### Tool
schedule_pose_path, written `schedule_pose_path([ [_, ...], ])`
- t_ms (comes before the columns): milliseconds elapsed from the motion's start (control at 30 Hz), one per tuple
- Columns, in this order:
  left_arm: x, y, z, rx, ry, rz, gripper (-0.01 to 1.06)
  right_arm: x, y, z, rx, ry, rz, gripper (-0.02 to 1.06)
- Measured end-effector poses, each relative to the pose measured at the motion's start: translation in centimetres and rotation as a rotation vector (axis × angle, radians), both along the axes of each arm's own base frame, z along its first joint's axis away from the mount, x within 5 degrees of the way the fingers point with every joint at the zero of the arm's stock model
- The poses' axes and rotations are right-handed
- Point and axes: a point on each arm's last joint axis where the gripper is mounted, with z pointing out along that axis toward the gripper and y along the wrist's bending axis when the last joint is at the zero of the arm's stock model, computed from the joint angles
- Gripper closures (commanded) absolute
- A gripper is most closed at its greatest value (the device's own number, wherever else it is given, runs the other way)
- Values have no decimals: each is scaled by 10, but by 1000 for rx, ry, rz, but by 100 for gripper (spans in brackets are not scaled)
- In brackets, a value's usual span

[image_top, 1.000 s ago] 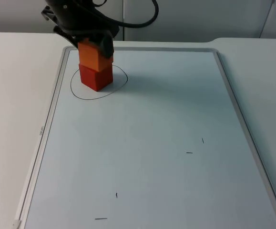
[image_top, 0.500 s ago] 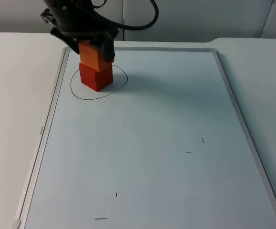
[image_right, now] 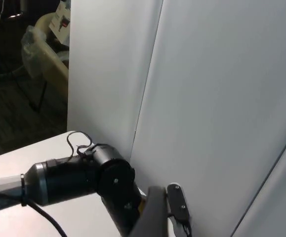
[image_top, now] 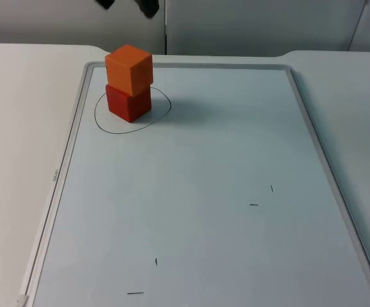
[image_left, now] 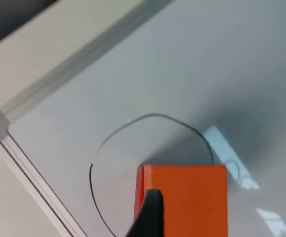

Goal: Pick up one cube with the left hand and another cube with the right hand. First place the cube in the right hand at the target position, then stack the cube in the left hand on top.

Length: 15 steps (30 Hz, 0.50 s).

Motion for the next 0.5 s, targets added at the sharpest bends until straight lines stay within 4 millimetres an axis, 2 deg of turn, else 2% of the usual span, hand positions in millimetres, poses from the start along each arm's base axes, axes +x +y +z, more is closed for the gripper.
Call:
schedule_pose_path([
  [33,0,0,0,0,0,0,29,0,0,0,0,0,0,31],
  [133,-13,4,45,-30,-80,17,29,0,0,0,0,0,0,31],
  [167,-13,4,45,-30,-80,17,29,0,0,0,0,0,0,31],
  [233,-28,8,80,-51,-148,22,29,0,0,0,0,0,0,31],
  [267,-42,13,110,-72,-206,26,29,0,0,0,0,0,0,31],
  [300,-42,13,110,-72,-206,26,29,0,0,0,0,0,0,31],
  [400,-75,22,164,-111,-320,30,29,0,0,0,-1,2,0,31],
  [433,-75,22,164,-111,-320,30,29,0,0,0,-1,2,0,31],
  [500,-104,31,202,-138,-404,31,29,-2,-1,-1,-7,10,0,31],
])
